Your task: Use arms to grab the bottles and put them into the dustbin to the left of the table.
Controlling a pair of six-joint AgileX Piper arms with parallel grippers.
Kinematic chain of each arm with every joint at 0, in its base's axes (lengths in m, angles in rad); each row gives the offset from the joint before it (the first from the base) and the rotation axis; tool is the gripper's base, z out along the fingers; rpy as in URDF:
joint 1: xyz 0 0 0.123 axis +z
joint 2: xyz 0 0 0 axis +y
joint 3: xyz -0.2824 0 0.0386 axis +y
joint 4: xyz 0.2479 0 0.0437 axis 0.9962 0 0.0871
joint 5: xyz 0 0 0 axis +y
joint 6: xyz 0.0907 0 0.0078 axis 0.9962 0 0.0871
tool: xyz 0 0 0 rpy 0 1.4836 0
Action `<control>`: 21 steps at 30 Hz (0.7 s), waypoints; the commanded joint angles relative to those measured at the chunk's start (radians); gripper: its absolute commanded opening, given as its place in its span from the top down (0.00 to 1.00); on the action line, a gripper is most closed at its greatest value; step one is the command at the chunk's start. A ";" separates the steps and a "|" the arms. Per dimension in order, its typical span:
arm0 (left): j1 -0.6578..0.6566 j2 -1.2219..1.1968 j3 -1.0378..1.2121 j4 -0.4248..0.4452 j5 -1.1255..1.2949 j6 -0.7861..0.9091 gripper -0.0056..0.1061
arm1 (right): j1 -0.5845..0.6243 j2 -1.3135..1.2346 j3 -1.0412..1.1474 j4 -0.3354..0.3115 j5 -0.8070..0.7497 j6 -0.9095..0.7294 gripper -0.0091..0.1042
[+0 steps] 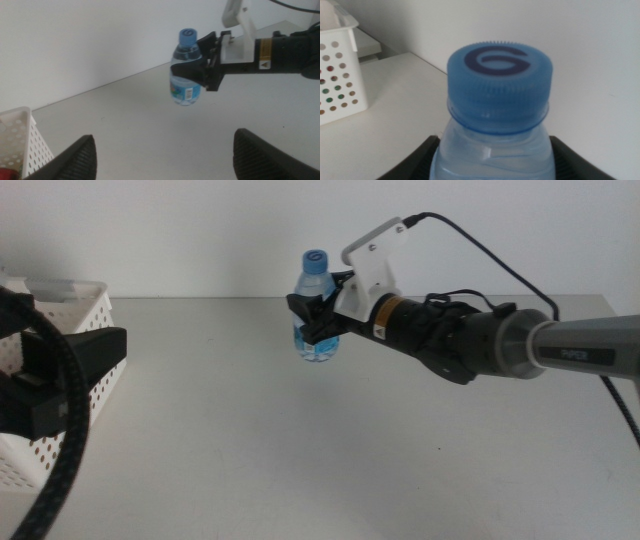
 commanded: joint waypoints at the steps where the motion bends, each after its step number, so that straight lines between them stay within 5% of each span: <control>1: -0.008 -0.001 -0.027 -0.001 -0.071 -0.015 0.11 | 0.049 -0.010 -0.123 -0.006 -0.054 0.017 0.93; 15: -0.008 -0.001 -0.027 -0.001 -0.071 -0.015 0.11 | 0.155 0.152 -0.268 -0.009 -0.056 0.038 0.91; 18: -0.008 -0.001 -0.027 -0.001 -0.071 -0.015 0.11 | 0.155 0.149 -0.268 -0.009 -0.057 0.039 0.85; 21: -0.008 -0.001 -0.027 -0.001 -0.071 -0.015 0.11 | 0.155 0.148 -0.259 -0.011 -0.057 0.080 0.69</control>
